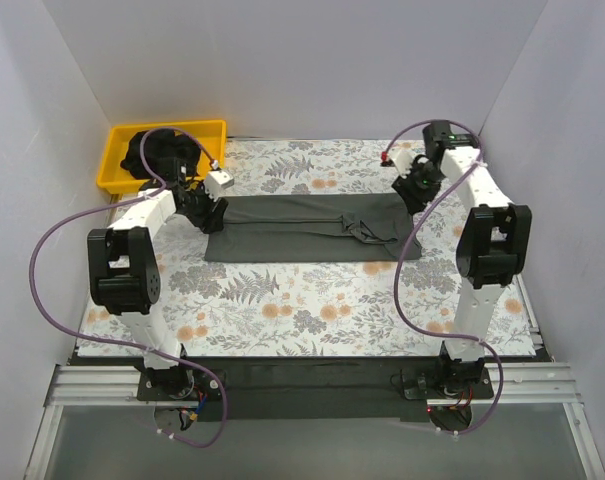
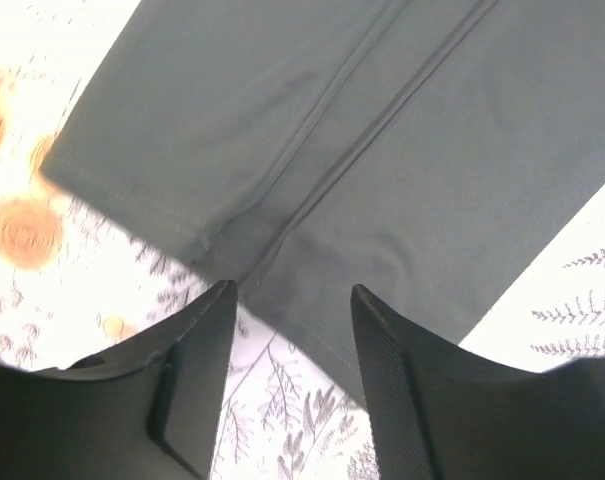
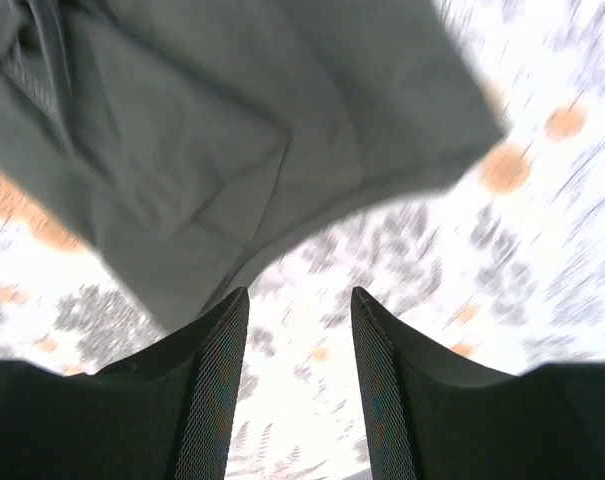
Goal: Fold and stack the t-shirts
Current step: Fold the tshirt
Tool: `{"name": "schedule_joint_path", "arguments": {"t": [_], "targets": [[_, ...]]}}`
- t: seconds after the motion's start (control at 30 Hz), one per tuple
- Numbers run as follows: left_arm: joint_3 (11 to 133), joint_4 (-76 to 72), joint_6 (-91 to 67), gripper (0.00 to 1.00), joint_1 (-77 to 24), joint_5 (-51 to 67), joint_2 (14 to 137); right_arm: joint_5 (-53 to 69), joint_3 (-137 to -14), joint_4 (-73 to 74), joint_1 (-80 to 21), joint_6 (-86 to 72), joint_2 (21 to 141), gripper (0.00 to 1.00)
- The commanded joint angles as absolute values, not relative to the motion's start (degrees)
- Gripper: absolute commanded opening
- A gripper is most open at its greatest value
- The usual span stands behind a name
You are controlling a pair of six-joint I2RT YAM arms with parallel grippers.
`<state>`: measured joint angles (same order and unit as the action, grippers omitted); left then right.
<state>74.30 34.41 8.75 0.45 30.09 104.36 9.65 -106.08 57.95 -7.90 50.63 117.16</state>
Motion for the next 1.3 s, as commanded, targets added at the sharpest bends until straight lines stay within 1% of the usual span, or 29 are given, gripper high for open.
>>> {"name": "schedule_joint_path", "arguments": {"t": [0.0,0.03,0.13,0.3,0.4,0.5,0.6,0.73,0.8,0.83,0.9,0.93,0.97,1.0,1.03,1.07,1.17,1.27], "targets": [[73.7,36.0,0.4,0.51,1.9,30.8,98.9,17.9,-100.7,65.6,-3.6,45.7,111.8,0.52],[73.0,36.0,-2.3,0.54,1.9,31.5,97.5,18.8,-96.9,65.7,-2.6,45.1,110.7,0.52],[70.1,35.6,-6.1,0.6,1.9,32.6,95.9,21.0,-92.4,65.5,-1.8,42.4,110.4,0.53],[68.5,34.6,-8.8,0.61,1.9,32.2,96.6,21.5,-91.1,62.9,-1.1,39.1,113.3,0.53],[68.1,34.1,-10.1,0.6,1.9,31.3,97.5,20.3,-89.2,60.9,-1.0,38.7,115.0,0.48],[67.6,33.7,-10.8,0.58,1.8,30.8,98.6,19.1,-87.0,59.1,-1.1,38.4,116.2,0.41],[67.1,33.1,-11.4,0.56,1.8,28.9,100.3,17.0,-85.6,57.5,-1.1,38.1,117.3,0.31],[67.7,33.0,-11.3,0.5,1.8,28.7,100.7,12.6,-84.6,54.8,-1.0,38.1,117.9,0.15],[68.2,32.3,-10.3,0.47,1.8,31.5,99.6,10.8,-85.2,54.1,-1.0,37.3,118.2,0.11],[68.6,32.3,-9.7,0.47,1.8,36.2,98.3,10.8,-85.6,54.1,-0.9,37.0,118.0,0.07],[70.5,32.4,-7.5,0.46,1.1,40.9,97.0,12.2,-85.8,54.5,-0.9,36.1,117.5,0.05],[71.1,32.3,-6.6,0.46,0.9,45.5,96.2,12.8,-86.0,54.7,-1.0,35.9,116.8,0.06],[72.2,32.2,-5.9,0.46,-2.0,46.4,95.8,14.0,-86.5,55.1,-1.0,35.6,116.4,0.09],[72.7,30.9,-6.0,0.46,-3.2,46.7,95.6,14.6,-86.7,55.2,-0.9,35.1,115.7,0.19],[73.0,30.2,-6.4,0.46,-4.3,46.9,95.6,15.6,-87.0,55.3,-0.9,34.9,113.8,0.23],[73.6,29.3,-6.7,0.46,-6.3,47.3,95.8,18.2,-87.4,55.2,-0.9,34.7,112.9,0.25],[74.0,28.2,-6.8,0.47,-10.5,45.8,97.1,22.8,-88.7,55.6,-1.0,32.4,110.2,0.27],[73.6,25.9,-8.8,0.48,-13.1,46.0,98.0,24.8,-89.2,56.4,-1.8,30.2,109.5,0.3]]}}
